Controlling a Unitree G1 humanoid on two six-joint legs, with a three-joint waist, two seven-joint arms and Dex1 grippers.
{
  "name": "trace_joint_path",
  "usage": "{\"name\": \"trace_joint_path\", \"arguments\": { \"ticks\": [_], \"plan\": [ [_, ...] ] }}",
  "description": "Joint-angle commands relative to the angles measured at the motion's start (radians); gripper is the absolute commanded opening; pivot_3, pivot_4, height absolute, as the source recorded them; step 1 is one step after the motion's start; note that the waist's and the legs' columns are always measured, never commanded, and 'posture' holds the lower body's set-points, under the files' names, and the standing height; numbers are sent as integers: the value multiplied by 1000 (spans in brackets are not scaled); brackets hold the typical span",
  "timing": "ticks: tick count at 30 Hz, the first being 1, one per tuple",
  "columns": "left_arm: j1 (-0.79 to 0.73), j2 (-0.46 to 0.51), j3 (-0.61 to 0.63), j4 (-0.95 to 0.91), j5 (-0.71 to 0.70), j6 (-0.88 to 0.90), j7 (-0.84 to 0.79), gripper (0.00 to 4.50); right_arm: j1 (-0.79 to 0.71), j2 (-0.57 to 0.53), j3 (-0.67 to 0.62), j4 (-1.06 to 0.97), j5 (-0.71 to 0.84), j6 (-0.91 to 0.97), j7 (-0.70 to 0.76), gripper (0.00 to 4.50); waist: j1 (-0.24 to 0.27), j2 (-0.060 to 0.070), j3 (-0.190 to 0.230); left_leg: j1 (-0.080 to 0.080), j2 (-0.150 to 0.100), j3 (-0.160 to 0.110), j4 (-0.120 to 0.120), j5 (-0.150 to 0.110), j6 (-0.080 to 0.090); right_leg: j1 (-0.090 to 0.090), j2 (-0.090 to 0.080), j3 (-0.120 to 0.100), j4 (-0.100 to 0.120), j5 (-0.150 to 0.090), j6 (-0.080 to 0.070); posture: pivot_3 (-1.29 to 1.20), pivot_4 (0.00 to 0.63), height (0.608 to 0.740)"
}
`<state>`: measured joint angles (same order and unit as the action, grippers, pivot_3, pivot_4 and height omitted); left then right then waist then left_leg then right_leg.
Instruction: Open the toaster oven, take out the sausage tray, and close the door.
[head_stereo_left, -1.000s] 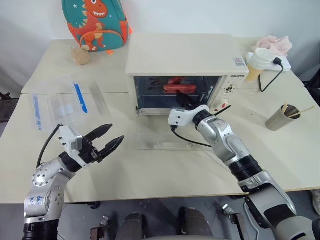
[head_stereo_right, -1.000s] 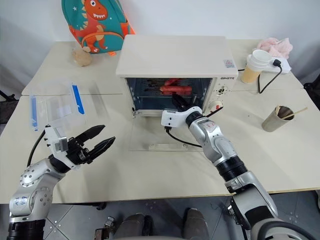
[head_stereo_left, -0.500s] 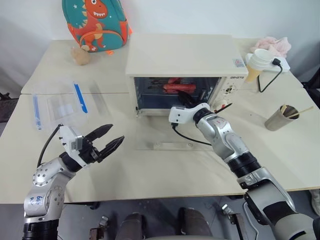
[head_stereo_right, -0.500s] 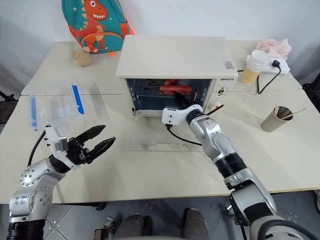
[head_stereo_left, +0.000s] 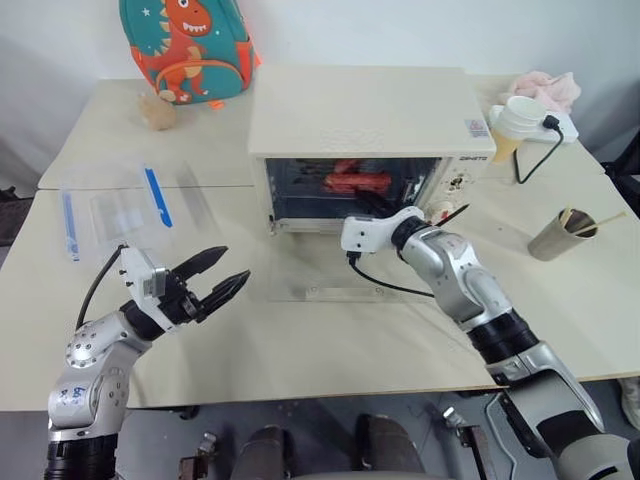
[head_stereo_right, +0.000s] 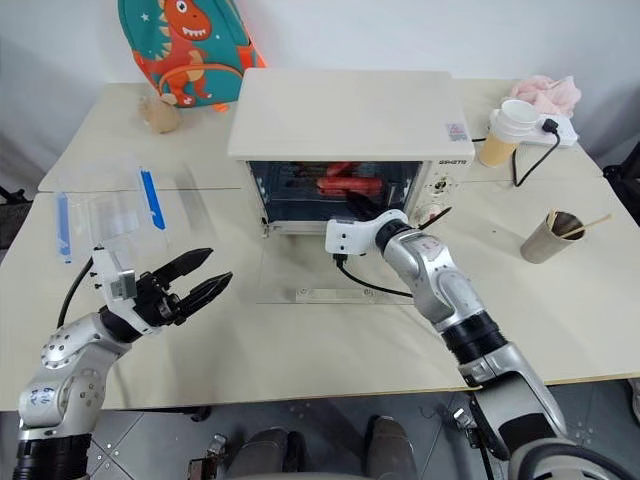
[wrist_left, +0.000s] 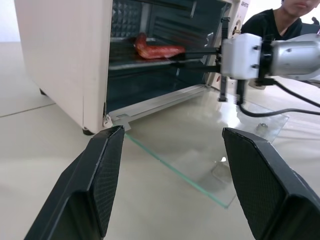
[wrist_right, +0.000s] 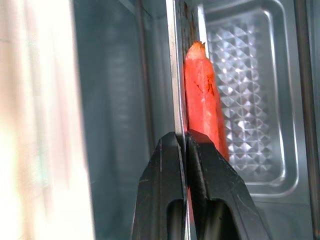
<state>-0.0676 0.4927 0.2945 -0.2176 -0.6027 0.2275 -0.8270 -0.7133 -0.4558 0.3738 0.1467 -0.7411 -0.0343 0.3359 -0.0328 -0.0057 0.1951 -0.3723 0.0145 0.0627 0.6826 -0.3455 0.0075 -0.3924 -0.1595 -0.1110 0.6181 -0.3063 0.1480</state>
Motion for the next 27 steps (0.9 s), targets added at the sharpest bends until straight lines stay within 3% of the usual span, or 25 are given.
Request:
{"name": "trace_joint_path", "arguments": {
  "ticks": [1, 11, 25, 27],
  "plan": [
    [-20, 3, 0, 5, -6, -11, 0, 3313, 25, -14, -35, -134, 32, 11, 46, 16, 1, 0, 0, 0, 0, 0, 0, 0, 0, 0, 0, 0, 0, 0, 0, 0, 150, 740],
    [-62, 0, -5, 27, -13, 9, 15, 3313, 163, -29, -70, -335, 23, 83, 124, 16, 5, 0, 0, 0, 0, 0, 0, 0, 0, 0, 0, 0, 0, 0, 0, 0, 150, 740],
    [16, 99, 78, -13, -46, 13, -68, 3313, 476, -103, -168, -628, 50, 77, 163, 16, 15, 0, 0, 0, -1, 1, 0, 0, 0, 1, 0, 0, -2, 0, 0, 0, 150, 740],
    [57, 116, 77, -44, -63, 33, -100, 3661, 508, -113, -184, -650, 53, 66, 161, 0, 15, 0, 0, 0, 0, 1, 0, 0, 0, 1, 0, 0, -2, 0, 0, 0, 150, 740]
  ]
}}
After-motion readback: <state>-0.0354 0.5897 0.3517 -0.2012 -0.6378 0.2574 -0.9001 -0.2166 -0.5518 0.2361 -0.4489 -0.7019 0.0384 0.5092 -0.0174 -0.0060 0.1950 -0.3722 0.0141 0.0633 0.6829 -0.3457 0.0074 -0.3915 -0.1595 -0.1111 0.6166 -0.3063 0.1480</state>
